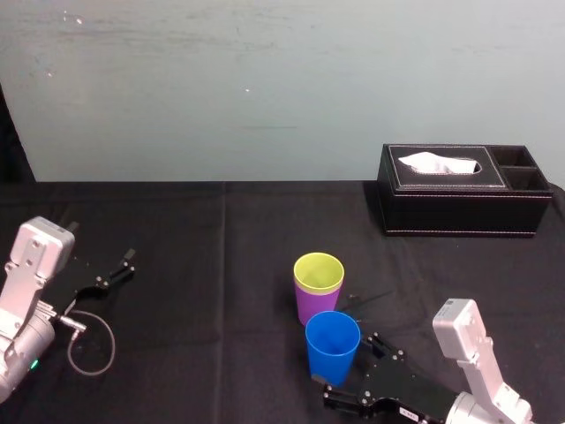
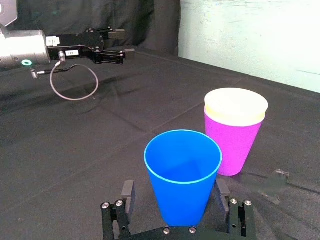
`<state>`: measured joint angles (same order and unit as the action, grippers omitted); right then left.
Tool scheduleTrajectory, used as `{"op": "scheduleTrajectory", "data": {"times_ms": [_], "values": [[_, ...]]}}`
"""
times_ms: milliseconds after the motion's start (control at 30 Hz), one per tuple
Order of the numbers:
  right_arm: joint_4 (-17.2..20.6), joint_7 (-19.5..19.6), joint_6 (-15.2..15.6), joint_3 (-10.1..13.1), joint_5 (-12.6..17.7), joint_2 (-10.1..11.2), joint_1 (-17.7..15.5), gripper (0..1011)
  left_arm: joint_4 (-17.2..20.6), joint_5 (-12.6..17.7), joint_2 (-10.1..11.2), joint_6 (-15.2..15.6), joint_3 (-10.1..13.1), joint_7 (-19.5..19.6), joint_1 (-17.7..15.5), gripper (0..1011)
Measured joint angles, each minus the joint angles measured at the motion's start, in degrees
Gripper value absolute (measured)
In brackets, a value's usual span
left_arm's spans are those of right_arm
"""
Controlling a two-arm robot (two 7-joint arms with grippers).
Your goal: Stack the three plastic cups sequentially using one hand.
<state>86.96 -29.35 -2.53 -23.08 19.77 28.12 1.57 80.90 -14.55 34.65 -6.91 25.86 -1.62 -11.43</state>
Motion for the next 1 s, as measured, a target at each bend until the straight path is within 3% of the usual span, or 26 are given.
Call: {"op": "scheduleTrajectory", "data": {"times_ms": [600, 1000], "values": [[-1.26, 1.66, 0.26, -0.64, -0.84, -2.07, 1.47, 1004, 0.0, 0.0, 0.0, 0.0, 0.0, 0.0, 0.0, 1000], [-1.39, 2.01, 0.32, -0.9, -1.53, -2.33, 1.7, 1004, 0.0, 0.0, 0.0, 0.0, 0.0, 0.0, 0.0, 1000]]}}
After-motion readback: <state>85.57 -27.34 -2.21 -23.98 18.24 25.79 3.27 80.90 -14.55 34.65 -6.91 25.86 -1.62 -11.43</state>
